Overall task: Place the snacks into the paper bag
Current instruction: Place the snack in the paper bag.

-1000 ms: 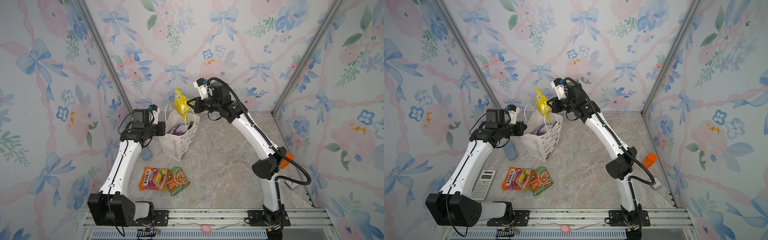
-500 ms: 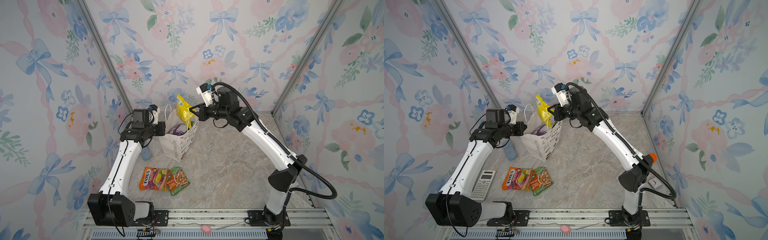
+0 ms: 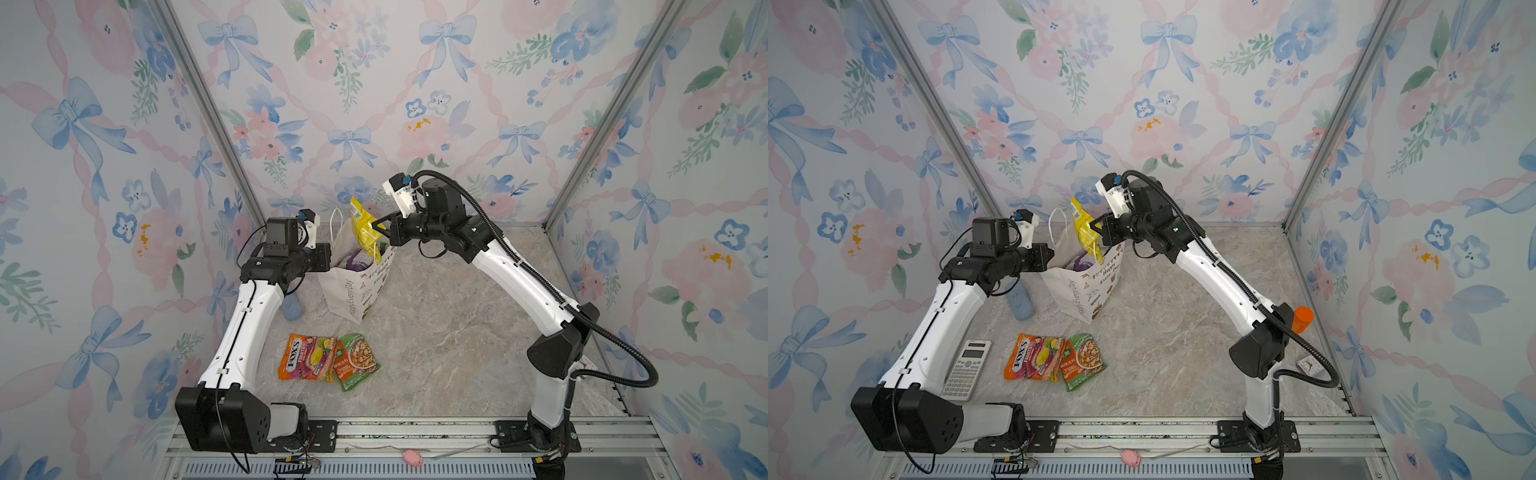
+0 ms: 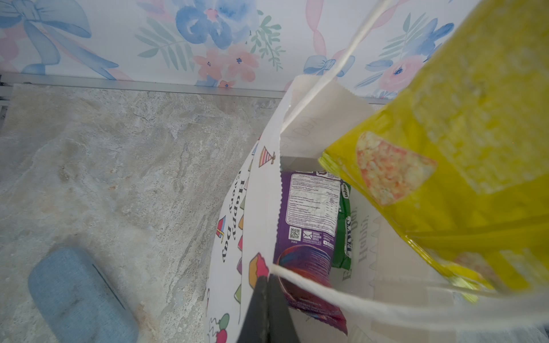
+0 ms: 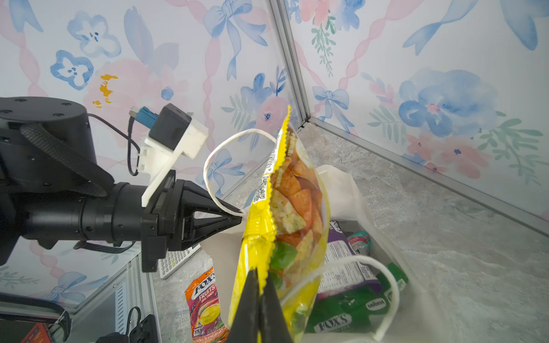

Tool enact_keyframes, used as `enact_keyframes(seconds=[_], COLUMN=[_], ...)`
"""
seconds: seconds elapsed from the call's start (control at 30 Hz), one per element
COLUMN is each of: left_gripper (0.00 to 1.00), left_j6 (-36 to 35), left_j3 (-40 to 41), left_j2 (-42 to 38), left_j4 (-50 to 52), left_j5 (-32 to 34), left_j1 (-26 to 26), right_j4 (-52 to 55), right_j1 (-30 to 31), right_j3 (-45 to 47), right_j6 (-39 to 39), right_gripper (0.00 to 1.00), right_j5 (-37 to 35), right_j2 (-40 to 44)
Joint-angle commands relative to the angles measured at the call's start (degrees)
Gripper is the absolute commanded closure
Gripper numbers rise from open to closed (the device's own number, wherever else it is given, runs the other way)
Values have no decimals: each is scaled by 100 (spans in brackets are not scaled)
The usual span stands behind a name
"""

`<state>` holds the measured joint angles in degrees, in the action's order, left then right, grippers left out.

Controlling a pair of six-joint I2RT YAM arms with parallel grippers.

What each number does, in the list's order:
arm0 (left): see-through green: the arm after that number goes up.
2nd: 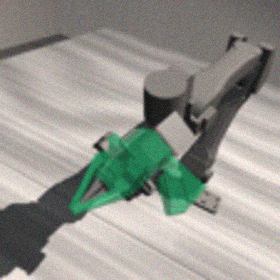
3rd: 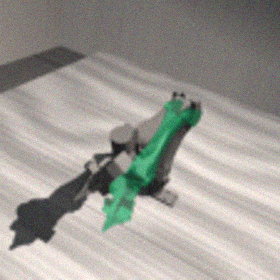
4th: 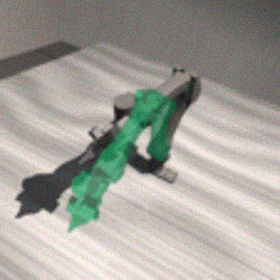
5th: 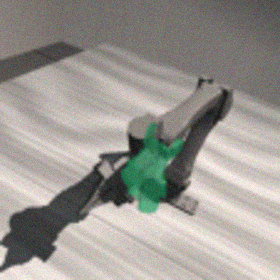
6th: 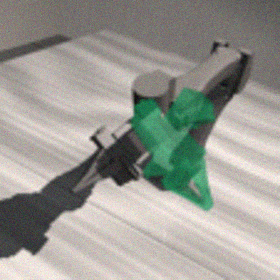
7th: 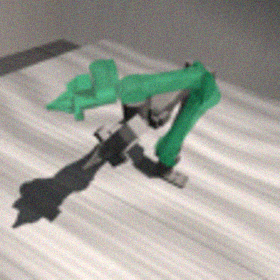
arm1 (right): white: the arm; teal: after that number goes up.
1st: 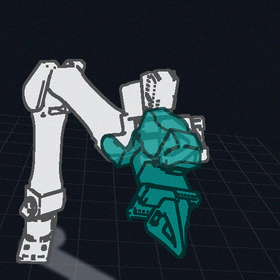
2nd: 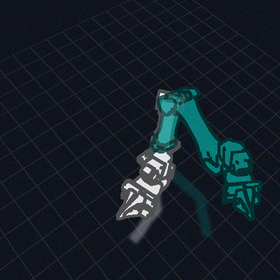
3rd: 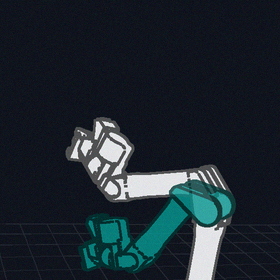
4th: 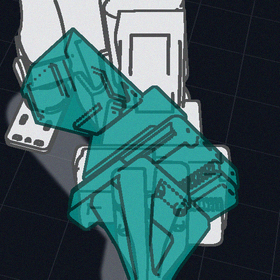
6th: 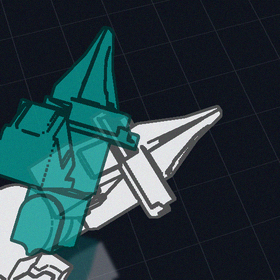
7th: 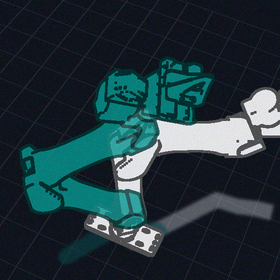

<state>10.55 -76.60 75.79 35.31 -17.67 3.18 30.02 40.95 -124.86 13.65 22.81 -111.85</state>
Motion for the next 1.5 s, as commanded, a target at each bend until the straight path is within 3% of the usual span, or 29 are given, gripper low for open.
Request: enact_keyframes(seconds=[0.0,0.53,1.47], left_gripper=[100,100,100], left_j6=[19,9,14], left_j3=[-83,-92,-101], left_j2=[-78,-94,-58], left_j4=[0,2,2], left_j5=[-160,-158,-175], left_j1=[-28,-28,-28], right_j4=[355,1185,1394], right_j1=[62,122,-58], right_j3=[-383,-2215,-2949], right_j6=[-81,-218,-488], right_gripper=[100,100,100], right_j5=[216,684,1176], right_j2=[-275,-1280,-1757])
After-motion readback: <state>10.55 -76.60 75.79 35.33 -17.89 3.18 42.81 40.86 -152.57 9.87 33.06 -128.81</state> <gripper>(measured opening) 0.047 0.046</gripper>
